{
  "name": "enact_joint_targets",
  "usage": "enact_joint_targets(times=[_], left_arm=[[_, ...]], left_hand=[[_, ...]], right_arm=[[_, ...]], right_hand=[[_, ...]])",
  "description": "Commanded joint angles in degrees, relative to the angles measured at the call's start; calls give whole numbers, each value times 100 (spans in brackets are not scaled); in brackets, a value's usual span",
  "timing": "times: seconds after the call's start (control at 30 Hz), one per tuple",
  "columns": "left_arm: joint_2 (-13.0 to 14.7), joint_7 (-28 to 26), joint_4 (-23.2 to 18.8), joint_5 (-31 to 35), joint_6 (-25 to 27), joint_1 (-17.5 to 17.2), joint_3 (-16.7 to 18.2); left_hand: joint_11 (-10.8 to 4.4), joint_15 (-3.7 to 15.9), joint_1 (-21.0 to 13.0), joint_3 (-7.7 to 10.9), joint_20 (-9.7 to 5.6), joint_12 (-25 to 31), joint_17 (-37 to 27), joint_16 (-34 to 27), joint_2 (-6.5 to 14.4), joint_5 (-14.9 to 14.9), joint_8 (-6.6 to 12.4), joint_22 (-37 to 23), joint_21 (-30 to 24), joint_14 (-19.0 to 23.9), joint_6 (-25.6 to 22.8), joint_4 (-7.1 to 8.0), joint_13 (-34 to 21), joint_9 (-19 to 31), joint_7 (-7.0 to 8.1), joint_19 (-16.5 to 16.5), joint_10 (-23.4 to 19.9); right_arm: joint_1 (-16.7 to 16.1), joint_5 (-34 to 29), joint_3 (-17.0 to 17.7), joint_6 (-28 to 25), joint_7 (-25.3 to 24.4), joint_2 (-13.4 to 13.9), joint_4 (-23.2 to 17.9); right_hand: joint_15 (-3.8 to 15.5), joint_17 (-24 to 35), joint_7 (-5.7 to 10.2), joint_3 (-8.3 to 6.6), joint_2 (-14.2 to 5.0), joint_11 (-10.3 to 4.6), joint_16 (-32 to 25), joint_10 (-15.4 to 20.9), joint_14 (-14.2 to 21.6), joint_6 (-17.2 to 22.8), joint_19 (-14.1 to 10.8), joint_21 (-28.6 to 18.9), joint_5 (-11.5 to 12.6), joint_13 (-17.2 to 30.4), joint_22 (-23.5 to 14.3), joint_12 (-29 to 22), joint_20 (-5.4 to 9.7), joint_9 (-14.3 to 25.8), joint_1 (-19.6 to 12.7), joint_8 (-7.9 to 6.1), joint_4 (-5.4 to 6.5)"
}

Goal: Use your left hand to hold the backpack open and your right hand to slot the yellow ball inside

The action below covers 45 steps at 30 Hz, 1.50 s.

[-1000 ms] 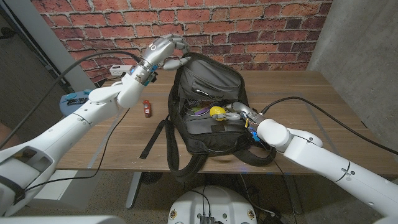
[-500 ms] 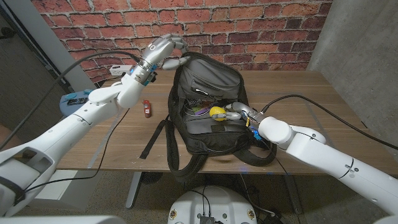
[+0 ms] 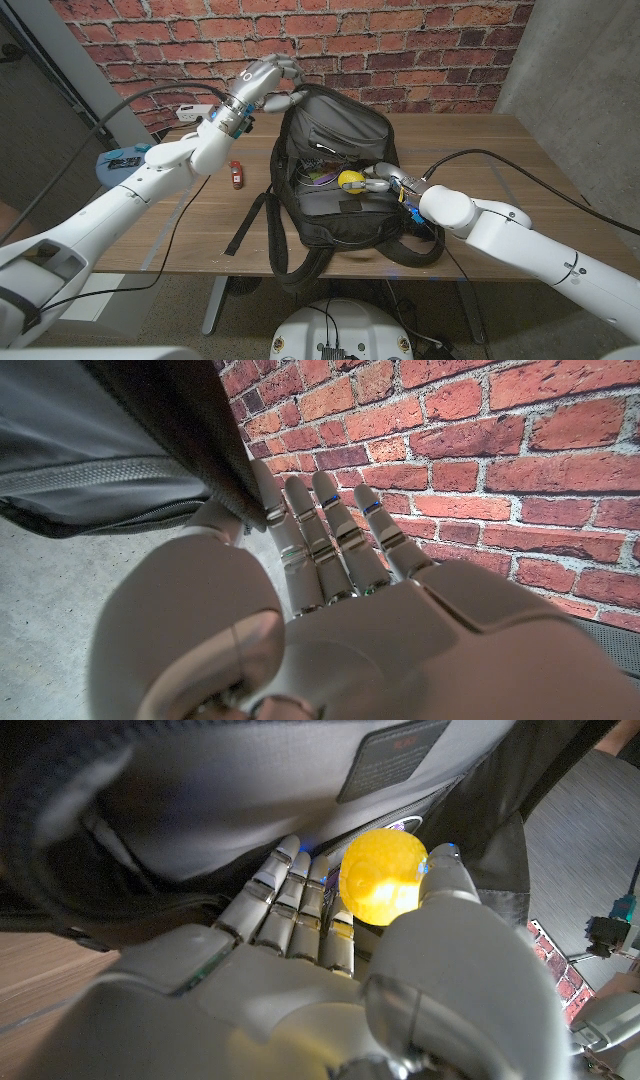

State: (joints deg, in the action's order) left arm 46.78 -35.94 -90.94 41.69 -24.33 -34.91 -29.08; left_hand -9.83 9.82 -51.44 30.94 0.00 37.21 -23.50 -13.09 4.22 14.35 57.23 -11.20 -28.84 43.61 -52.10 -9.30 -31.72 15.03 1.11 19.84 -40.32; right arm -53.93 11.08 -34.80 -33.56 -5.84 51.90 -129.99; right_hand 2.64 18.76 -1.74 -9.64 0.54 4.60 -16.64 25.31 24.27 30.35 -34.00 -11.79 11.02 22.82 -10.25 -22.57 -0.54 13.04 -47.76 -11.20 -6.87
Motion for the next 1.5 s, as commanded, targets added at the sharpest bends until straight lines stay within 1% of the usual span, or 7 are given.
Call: enact_joint_targets(times=[0.03,0.07,0.2,0.3,0.73,1.2,1.5], left_arm=[[74,15,-137,-39,41,-143,89],[76,9,-137,-35,35,-147,93],[71,9,-132,-45,23,-164,101],[69,-1,-137,-38,22,-177,109],[95,71,-236,-84,123,-282,180],[45,122,-214,-84,106,-254,134],[23,138,-190,-97,82,-249,113]], left_hand=[[-139,20,-35,2,-23,-29,-14,12,32,29,25,6,-33,51,39,-7,-28,11,-10,-12,-199],[-139,23,-31,3,-22,-29,-11,14,31,29,23,6,-34,51,53,-4,-30,15,-11,-12,-196],[-139,23,-30,0,-22,-26,-15,12,33,26,22,6,-34,48,48,-2,-31,7,-13,-13,-205],[-140,21,-27,0,-25,-27,-14,13,33,24,29,6,-35,50,57,0,-30,21,-9,-15,-207],[-135,17,-30,2,-23,-33,-13,15,35,18,30,7,-38,53,46,-1,-30,3,-15,-16,-200],[-146,29,-33,-4,-28,-35,-22,9,40,12,31,7,-41,54,49,0,-34,-6,2,-21,-197],[-153,25,-43,-3,-30,-27,-24,9,39,8,27,7,-43,50,47,-6,-39,-22,-13,-21,-215]], right_arm=[[29,29,-80,27,51,-7,38],[41,37,-89,11,61,-19,45],[82,27,-129,-2,84,-43,74],[124,30,-148,-3,117,-57,122],[359,8,-258,175,395,-86,392],[234,-4,-34,129,276,121,33],[197,-22,34,143,248,163,-53]], right_hand=[[-20,11,-8,32,-14,17,9,-48,-66,-74,47,31,20,22,-33,35,-23,18,52,15,4],[-23,13,-16,38,-9,58,9,-55,-70,-92,70,37,21,23,-33,41,-39,19,62,14,4],[-40,16,-27,57,2,26,18,-95,-98,-126,96,38,21,27,-33,63,-58,18,98,14,13],[-65,17,-33,88,25,83,32,-128,-129,-139,116,38,21,30,-34,82,-71,19,157,4,31],[-122,29,-77,175,74,119,47,-198,-180,-207,174,33,33,40,-36,135,-119,14,347,-10,91],[-135,35,-81,188,64,158,42,-203,-182,-216,192,25,49,45,-37,153,-137,10,380,-26,92],[-142,33,-86,194,63,118,47,-201,-194,-225,200,18,59,49,-38,164,-141,7,386,-35,82]])
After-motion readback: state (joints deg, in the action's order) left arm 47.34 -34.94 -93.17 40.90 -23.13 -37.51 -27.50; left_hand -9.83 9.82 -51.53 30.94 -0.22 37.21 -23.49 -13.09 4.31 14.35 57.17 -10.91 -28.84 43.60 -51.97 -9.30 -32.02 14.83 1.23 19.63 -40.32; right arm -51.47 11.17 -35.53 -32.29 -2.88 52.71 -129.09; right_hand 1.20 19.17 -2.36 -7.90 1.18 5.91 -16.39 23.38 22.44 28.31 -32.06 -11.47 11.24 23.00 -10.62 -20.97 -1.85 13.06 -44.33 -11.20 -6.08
